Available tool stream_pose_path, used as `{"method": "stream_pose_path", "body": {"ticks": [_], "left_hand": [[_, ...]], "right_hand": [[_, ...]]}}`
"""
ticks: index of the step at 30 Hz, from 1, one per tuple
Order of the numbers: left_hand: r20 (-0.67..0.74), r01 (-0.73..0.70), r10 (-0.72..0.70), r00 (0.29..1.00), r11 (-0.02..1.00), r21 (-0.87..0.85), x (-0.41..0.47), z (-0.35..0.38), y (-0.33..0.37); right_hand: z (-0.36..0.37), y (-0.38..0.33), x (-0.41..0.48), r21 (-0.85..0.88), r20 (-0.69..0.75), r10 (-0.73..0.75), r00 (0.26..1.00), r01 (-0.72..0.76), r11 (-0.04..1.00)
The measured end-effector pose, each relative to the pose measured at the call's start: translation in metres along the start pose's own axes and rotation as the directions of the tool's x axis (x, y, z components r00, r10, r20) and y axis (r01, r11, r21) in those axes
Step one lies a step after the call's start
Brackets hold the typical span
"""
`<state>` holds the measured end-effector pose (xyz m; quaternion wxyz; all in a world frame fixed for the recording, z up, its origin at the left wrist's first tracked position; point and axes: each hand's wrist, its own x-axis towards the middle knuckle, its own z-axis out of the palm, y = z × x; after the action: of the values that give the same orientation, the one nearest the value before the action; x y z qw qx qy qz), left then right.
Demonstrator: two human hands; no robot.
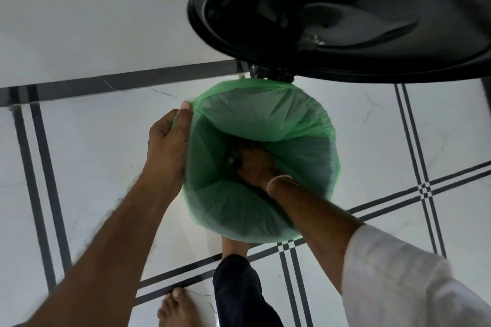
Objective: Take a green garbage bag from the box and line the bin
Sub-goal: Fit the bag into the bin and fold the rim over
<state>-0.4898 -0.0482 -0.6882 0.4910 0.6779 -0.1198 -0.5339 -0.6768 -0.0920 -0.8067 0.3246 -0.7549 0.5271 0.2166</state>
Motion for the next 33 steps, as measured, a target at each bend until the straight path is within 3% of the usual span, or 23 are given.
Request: {"method": "stream_pose_path", "body": {"ticks": [5, 8, 10, 12, 13, 15, 19, 23, 27, 29, 33], "left_hand": [[0.045, 0.065, -0.069, 0.997, 0.995, 0.073, 0.001, -0.001, 0.025], [0.070, 0.017, -0.027, 0.997, 0.991, 0.132, -0.001, 0.007, 0.043], [0.099, -0.002, -0.015, 0.995, 0.987, 0.162, 0.003, 0.011, 0.054], [0.122, 0.003, -0.028, 0.992, 0.980, 0.200, 0.010, 0.015, 0.063], [0.120, 0.010, -0.037, 0.992, 0.977, 0.213, 0.015, 0.017, 0.065], [0.134, 0.016, -0.049, 0.990, 0.971, 0.238, 0.027, 0.021, 0.066], [0.121, 0.108, -0.135, 0.983, 0.973, 0.203, 0.046, 0.027, 0.063], [0.102, 0.200, -0.227, 0.969, 0.954, 0.223, 0.063, 0.035, 0.059], [0.150, 0.416, -0.450, 0.881, 0.885, 0.208, 0.083, 0.032, 0.055], [0.168, 0.446, -0.492, 0.854, 0.860, 0.250, 0.087, 0.026, 0.050], [0.227, 0.356, -0.422, 0.878, 0.891, 0.281, 0.080, 0.015, 0.042]], "right_hand": [[-0.063, -0.018, -0.070, 0.289, -0.315, -0.099, 0.944, 0.195, 0.937], [-0.099, -0.023, -0.110, 0.284, -0.583, -0.105, 0.806, 0.323, 0.903], [-0.122, -0.020, -0.125, 0.216, -0.762, -0.005, 0.648, 0.261, 0.941], [-0.140, -0.004, -0.121, 0.341, -0.782, 0.222, 0.582, 0.102, 0.934], [-0.148, 0.005, -0.114, 0.495, -0.698, 0.375, 0.611, 0.033, 0.868], [-0.161, 0.023, -0.095, 0.786, -0.407, 0.581, 0.705, -0.055, 0.616], [-0.173, 0.039, -0.073, 0.937, -0.107, 0.484, 0.869, -0.075, 0.342], [-0.181, 0.046, -0.065, 0.987, 0.040, 0.464, 0.885, -0.108, 0.122], [-0.185, 0.050, -0.053, 0.964, 0.155, 0.450, 0.879, -0.234, 0.125], [-0.181, 0.053, -0.050, 0.964, 0.152, 0.442, 0.884, -0.231, 0.131], [-0.177, 0.062, -0.050, 0.966, -0.116, 0.356, 0.927, 0.022, 0.258]]}}
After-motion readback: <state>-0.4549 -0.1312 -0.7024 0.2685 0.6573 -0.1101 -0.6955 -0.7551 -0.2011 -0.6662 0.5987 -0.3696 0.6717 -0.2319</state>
